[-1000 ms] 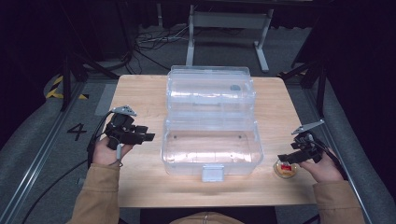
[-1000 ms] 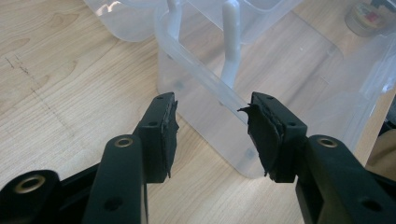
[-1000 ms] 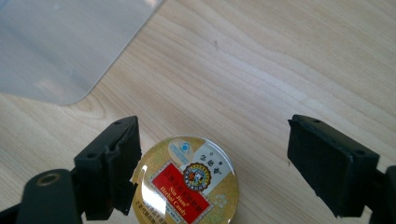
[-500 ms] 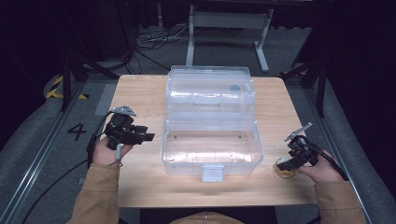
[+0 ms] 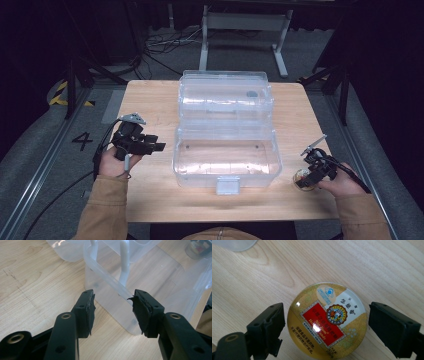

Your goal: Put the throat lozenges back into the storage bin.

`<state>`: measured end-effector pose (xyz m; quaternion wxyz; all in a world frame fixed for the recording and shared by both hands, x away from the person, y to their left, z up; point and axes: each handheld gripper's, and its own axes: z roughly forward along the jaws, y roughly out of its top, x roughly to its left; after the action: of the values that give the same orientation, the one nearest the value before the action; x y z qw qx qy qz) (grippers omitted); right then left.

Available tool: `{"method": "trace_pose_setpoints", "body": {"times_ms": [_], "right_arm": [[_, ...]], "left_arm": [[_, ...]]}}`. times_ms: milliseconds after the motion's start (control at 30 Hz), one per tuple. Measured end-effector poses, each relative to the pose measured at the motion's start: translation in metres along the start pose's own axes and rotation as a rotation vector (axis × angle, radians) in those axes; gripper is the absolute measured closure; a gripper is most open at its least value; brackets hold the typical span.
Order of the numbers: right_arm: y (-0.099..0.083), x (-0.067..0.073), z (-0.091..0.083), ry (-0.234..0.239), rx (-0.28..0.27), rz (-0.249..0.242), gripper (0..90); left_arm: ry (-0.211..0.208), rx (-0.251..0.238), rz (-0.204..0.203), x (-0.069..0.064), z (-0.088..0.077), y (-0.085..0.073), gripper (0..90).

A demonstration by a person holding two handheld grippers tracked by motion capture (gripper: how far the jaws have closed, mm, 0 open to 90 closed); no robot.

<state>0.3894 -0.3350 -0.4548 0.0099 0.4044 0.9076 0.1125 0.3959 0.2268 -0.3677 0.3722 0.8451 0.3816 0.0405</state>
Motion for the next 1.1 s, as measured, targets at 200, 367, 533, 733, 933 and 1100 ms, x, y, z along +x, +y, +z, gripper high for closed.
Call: {"method": "trace_pose_setpoints", "body": {"times_ms": [200, 367, 533, 733, 933, 1100], "right_arm": [[0.001, 0.001, 0.007, 0.004, 0.043, -0.007, 14.3], [0.002, 0.002, 0.011, -0.002, 0.059, -0.016, 14.7], [0.003, 0.003, 0.014, -0.022, 0.081, -0.018, 16.0], [0.003, 0.004, 0.013, -0.03, 0.081, -0.019, 19.6], [0.004, 0.004, 0.013, -0.024, 0.072, -0.016, 19.8], [0.004, 0.003, 0.011, -0.026, 0.055, -0.019, 19.8]], "left_arm": [[-0.002, 0.0, 0.004, 0.0, 0.0, 0.0, 52.0], [0.0, -0.001, -0.001, 0.0, 0.0, 0.0, 51.9], [-0.001, 0.001, -0.003, 0.0, 0.0, 0.0, 51.8], [0.0, 0.001, -0.003, 0.001, 0.001, -0.001, 51.8], [0.001, 0.003, -0.006, 0.002, 0.001, -0.001, 51.8], [0.001, 0.001, -0.008, 0.003, 0.001, -0.001, 51.8]]}}
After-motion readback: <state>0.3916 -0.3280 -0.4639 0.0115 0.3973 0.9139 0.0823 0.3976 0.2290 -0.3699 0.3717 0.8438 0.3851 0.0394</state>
